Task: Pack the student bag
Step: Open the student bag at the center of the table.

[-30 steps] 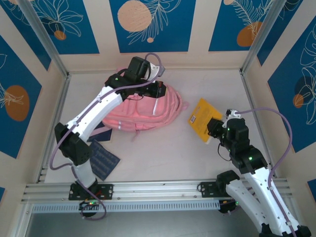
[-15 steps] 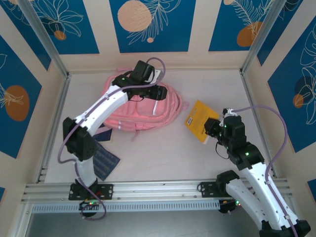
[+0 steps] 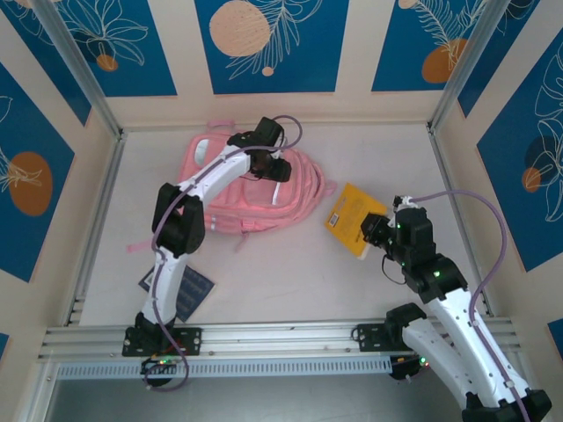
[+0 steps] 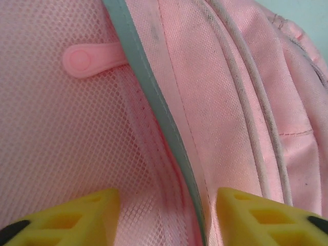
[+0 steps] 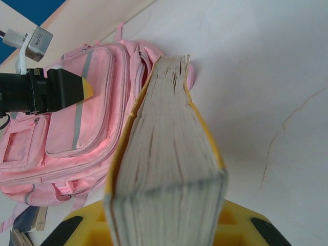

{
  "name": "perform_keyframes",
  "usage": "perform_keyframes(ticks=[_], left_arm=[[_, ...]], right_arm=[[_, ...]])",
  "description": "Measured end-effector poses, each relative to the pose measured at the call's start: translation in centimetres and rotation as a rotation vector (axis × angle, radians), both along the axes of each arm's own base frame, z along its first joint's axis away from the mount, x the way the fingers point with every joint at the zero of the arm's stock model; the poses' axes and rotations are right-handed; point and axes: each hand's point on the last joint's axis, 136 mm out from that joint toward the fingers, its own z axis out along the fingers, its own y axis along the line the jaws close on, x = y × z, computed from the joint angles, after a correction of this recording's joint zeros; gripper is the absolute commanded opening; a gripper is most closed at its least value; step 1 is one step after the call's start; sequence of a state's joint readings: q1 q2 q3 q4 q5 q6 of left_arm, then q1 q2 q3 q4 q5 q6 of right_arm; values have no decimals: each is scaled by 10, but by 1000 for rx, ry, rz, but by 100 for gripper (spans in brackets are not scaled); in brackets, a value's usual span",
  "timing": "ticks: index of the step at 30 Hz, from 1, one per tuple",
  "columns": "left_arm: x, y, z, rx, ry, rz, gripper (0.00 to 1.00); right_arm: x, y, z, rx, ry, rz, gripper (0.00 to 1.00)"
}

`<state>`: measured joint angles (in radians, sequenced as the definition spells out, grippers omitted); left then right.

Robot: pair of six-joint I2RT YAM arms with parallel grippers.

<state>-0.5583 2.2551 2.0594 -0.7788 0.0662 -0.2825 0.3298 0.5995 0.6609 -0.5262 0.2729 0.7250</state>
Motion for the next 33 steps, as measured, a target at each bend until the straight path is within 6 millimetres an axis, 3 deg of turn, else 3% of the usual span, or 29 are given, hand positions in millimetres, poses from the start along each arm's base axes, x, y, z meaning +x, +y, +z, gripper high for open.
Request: perform_keyframes(ticks=[5,10,21,26,33], left_arm=[[-5,-9,-1,-42,27,-28,16],[-8,-15,2,-73,41,-40,1],[-29,-35,9,-120,69,-100,0],[-61,-44,31,-169,89,-154,0],[-98,-38,76,-271,87,-186,0]], right_arm=[[0,1,-2,2,1,3,2],[1,2,-1,6,-5,6,2],[1,0,-1,-5,-6,4,1],[0,-6,-5,-36,1,-13,2],[-3,-13,-8,-76,8,-31,4]])
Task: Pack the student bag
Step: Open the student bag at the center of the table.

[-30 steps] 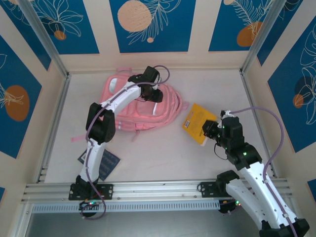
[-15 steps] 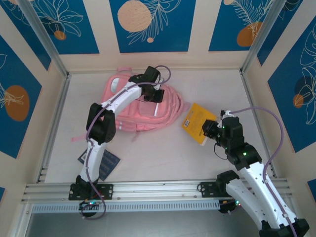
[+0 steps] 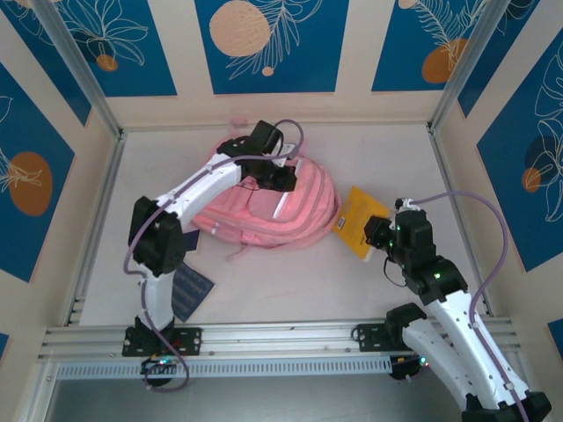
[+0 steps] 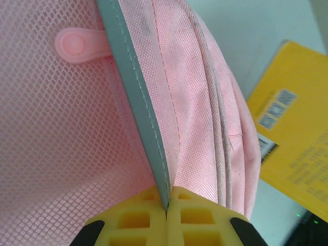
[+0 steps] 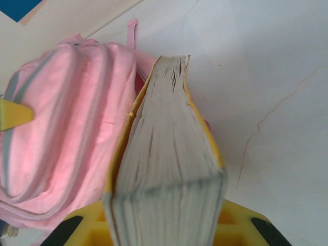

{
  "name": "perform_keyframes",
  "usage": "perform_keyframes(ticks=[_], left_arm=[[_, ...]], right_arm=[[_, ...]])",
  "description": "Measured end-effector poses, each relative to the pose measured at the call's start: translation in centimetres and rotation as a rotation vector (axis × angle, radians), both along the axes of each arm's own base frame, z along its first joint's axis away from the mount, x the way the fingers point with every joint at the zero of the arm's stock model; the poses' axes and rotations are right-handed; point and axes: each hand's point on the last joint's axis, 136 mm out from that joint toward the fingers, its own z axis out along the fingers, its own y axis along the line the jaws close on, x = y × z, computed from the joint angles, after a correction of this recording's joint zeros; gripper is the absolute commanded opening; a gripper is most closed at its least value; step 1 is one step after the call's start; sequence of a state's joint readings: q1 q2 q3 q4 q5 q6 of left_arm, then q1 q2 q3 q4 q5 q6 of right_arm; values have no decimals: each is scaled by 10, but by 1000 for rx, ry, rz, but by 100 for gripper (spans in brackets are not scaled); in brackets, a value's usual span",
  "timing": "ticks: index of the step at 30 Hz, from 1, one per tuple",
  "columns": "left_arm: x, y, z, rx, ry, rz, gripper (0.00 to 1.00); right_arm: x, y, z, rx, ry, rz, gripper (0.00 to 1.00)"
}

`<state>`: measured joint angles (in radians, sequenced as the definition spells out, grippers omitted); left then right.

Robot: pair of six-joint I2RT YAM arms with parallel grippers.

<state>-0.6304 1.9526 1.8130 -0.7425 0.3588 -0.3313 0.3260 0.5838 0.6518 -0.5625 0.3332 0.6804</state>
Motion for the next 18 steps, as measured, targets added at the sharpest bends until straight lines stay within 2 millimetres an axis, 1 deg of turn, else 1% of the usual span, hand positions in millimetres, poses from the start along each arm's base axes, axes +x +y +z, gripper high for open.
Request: perform_keyframes(ticks=[2,5,7,9,15,18], left_arm=[[-7,3,16,-32,-12,0,0],[-12,6,34,-66,-27,-2,0],[-14,7,41,-77,-35,-4,0],[-16,8,43,-83,-35,-6,0],[-20,13,40,-96,-7,-10,0],[-19,17,47,-113,-8,-3,0]], right_arm=[[0,0,0,0,0,0,5],[1,3,1,16,-8,13,5],[3,6,1,31,-10,21,5],[3,8,3,45,-15,31,5],[5,14,7,62,-15,54,5],[6,16,13,70,-20,65,5]])
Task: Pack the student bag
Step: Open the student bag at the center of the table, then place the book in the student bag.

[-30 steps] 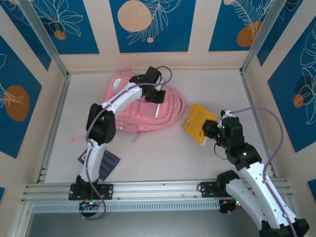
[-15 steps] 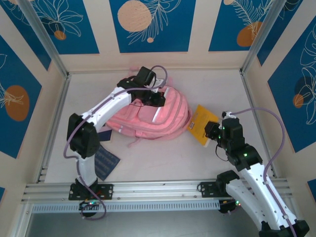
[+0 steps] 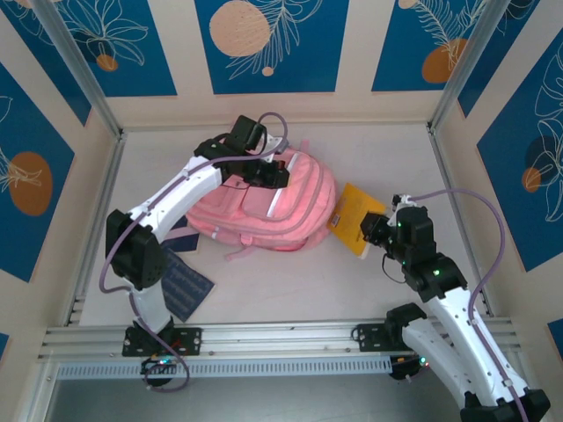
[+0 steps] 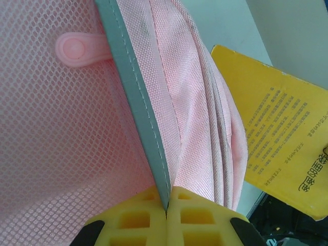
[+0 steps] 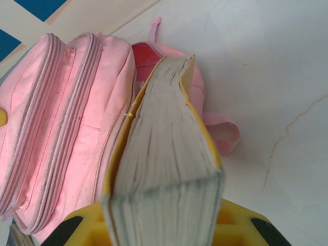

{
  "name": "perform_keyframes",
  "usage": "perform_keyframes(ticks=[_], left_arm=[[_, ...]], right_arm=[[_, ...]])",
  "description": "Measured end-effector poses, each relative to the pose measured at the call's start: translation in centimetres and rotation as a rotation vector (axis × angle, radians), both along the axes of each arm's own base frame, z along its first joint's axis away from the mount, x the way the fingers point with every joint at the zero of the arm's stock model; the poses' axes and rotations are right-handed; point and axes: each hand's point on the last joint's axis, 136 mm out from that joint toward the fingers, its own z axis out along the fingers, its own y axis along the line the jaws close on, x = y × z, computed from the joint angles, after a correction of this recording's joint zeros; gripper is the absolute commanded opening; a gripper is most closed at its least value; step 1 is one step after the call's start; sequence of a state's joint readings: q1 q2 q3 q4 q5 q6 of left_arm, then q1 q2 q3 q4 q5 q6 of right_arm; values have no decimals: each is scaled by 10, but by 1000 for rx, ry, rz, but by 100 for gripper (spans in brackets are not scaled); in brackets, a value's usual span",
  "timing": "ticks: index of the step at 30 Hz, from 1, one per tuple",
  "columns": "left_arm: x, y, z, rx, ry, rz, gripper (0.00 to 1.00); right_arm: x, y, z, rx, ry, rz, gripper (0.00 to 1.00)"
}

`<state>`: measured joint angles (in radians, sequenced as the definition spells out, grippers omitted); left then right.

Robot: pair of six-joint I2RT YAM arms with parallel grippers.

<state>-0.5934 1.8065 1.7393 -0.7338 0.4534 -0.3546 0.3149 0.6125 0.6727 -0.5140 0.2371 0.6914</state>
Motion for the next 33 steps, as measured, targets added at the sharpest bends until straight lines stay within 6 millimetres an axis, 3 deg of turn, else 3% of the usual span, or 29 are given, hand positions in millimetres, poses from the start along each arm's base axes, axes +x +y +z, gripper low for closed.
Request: perform_keyframes(ticks=[11,17,18,23,25,29,33], left_arm=[[0,9,18,-59,4,0,0],[-4,9,17,-59,17,-11,0],[-5,9,16,-57,18,-12,3],[-9,10,8,-22,10,-32,37],[-15,7,5,3,1,-46,45],[-23,7,1,94,-34,-54,53],[-29,-5,24,123,-123,-76,56]], right_arm=[[1,11,26,65,-32,36,6],[4,33,30,222,-30,104,8],[5,37,29,257,-27,111,7],[12,52,19,451,12,132,7],[13,57,14,508,35,133,6],[13,60,12,573,60,129,5],[14,63,22,610,41,145,4]])
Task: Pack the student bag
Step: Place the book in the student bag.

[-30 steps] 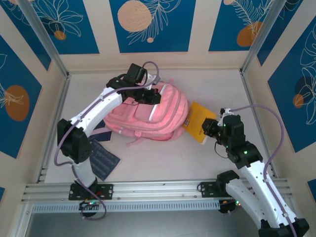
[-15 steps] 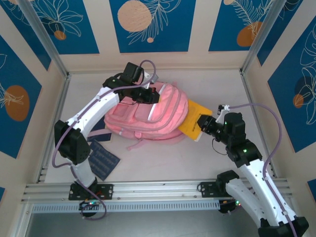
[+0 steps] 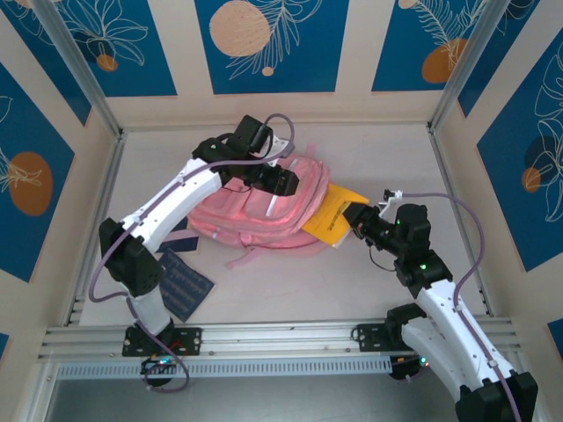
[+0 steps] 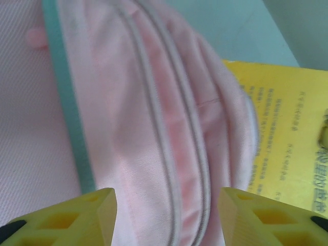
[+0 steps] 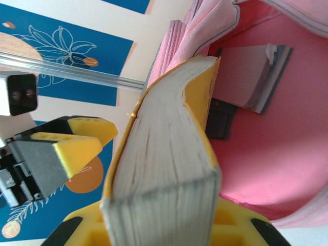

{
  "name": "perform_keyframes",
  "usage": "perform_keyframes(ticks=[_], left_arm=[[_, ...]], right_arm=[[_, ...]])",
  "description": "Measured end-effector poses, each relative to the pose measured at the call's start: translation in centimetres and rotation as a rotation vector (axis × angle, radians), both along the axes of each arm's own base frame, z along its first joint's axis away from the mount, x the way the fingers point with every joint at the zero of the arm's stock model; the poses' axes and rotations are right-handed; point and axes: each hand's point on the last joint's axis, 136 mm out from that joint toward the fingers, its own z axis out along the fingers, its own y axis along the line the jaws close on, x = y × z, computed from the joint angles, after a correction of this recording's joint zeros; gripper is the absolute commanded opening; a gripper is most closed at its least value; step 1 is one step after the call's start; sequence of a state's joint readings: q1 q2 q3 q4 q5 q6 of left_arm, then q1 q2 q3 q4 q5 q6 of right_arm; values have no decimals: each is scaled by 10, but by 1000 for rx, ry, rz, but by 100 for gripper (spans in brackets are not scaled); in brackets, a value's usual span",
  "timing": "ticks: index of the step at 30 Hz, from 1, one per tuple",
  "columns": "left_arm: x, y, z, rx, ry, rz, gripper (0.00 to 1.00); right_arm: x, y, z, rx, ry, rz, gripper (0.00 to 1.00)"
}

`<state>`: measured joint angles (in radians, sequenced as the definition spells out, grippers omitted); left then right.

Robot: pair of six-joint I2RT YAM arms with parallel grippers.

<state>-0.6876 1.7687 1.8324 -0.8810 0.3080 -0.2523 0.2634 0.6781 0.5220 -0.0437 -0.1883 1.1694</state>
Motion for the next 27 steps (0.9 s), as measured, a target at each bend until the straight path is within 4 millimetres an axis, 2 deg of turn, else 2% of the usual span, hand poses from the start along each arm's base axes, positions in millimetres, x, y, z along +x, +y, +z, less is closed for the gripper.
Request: perform_keyframes(ticks=[3,7,12,18,23,27], left_arm=[[-12,-17,18,-6,-59,-42,57],[-29,-37,24,30,-109,-92,58],[-32,-55,6,97,-126,-121,59],[-25,-64,-22,171,-113,-113,57],[-21,-64,-36,216,-114,-108,35],[-21,-64,-37,225,-121,-105,17]], right_arm=[[0,1,2,13,-4,1,4],[0,1,3,17,-1,0,4],[0,1,3,18,-1,4,4],[-1,2,1,18,2,7,3],[-2,2,1,20,0,11,3],[-4,3,4,25,-8,17,3]])
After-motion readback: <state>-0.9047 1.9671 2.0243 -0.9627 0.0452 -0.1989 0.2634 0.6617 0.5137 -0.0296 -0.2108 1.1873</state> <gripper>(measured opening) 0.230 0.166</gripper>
